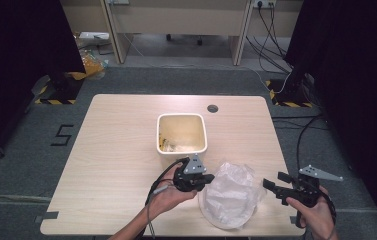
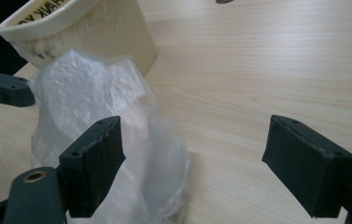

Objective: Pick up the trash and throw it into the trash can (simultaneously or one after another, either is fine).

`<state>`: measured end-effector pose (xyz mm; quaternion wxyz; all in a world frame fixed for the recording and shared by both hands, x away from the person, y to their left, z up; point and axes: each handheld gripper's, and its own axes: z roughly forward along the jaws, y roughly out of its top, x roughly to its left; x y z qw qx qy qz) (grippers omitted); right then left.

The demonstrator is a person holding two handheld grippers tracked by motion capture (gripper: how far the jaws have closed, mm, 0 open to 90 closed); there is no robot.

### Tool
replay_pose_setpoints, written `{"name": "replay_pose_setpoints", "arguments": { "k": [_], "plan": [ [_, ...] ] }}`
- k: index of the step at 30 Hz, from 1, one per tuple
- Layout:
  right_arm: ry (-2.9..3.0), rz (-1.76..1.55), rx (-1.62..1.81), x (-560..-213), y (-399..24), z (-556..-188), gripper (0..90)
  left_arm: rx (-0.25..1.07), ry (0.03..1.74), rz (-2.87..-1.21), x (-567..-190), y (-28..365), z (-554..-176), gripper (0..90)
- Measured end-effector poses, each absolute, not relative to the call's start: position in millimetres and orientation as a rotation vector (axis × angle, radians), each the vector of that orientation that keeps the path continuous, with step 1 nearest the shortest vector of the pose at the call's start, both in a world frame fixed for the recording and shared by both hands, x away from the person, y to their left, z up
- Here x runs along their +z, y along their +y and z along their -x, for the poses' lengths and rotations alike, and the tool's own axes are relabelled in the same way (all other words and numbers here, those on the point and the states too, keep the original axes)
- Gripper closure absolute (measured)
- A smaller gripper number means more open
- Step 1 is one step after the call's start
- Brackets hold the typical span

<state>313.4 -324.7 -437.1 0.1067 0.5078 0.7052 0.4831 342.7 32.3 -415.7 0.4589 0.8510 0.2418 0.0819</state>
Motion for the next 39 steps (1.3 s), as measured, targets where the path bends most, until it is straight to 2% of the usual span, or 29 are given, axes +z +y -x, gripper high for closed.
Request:
{"name": "replay_pose_setpoints", "arguments": {
  "k": [26, 39],
  "plan": [
    [2.070, -1.564, 1.420, -450.5, -335.7, -319.5, 20.7, 0.176, 0.646, -2.039, -355.2, 72.1, -371.4, 89.5],
    [2.085, -1.584, 1.405, -457.3, -334.3, -322.9, 20.8, 0.284, 0.762, -1.999, -326.1, 115.1, -396.4, 89.5]
  ]
}}
